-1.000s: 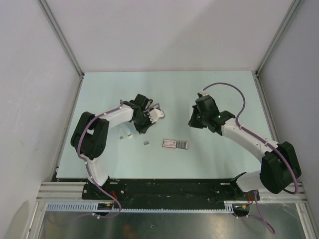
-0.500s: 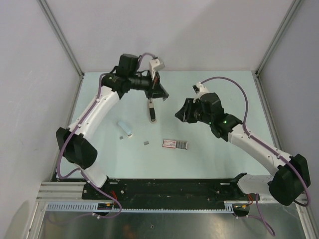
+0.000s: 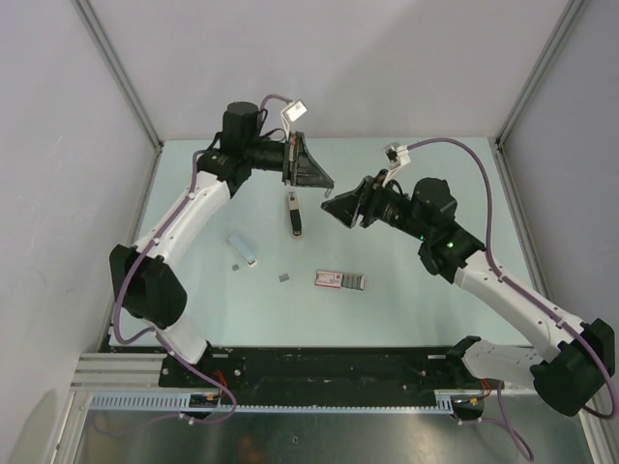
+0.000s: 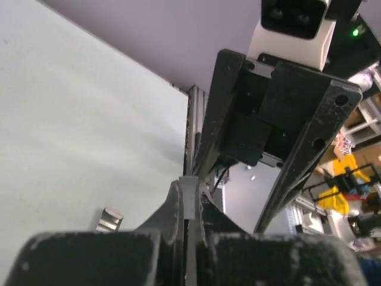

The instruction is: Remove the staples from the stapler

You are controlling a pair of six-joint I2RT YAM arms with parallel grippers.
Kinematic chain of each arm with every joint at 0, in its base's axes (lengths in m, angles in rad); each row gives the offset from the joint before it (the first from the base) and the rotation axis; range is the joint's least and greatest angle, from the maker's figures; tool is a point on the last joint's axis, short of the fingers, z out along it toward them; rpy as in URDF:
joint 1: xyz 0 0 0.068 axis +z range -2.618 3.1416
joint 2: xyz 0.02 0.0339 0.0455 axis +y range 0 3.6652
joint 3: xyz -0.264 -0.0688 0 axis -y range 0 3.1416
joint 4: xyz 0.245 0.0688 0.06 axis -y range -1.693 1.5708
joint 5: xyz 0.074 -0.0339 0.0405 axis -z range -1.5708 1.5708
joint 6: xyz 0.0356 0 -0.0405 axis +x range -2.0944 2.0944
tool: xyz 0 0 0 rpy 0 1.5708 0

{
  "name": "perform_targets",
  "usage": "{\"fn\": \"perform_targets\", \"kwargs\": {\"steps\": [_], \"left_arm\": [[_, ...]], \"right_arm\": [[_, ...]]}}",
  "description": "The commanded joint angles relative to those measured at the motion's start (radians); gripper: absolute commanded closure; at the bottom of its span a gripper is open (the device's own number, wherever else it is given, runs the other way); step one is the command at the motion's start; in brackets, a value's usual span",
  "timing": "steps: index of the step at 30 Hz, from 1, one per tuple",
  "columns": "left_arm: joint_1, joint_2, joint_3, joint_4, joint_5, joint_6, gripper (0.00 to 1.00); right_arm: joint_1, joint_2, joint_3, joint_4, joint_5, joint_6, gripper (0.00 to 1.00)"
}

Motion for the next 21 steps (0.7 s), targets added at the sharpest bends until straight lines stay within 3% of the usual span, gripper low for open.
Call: {"fn": "perform_targets", "kwargs": {"steps": [1, 5, 7, 21], "left_arm": [[0.021, -0.080, -0.033, 0.262, 0.048, -0.243, 1.00], [0.045, -0.108, -0.171, 0.682, 0.070, -0.554, 1.00], [0.050, -0.112, -0.194, 0.781, 0.076, -0.647, 1.00], [0.034, -0.163, -0.258, 0.938, 0.024, -0.777, 1.00]], "right_arm": [[-0.037, -0.030, 0.007, 0.181, -0.130, 0.087, 0.37], [-0.064, -0.014, 0.005, 0.256, -0.197, 0.160, 0.38], [-0.073, -0.004, 0.005, 0.280, -0.216, 0.186, 0.38], [-0.077, 0.042, 0.004, 0.391, -0.220, 0.271, 0.42]]}}
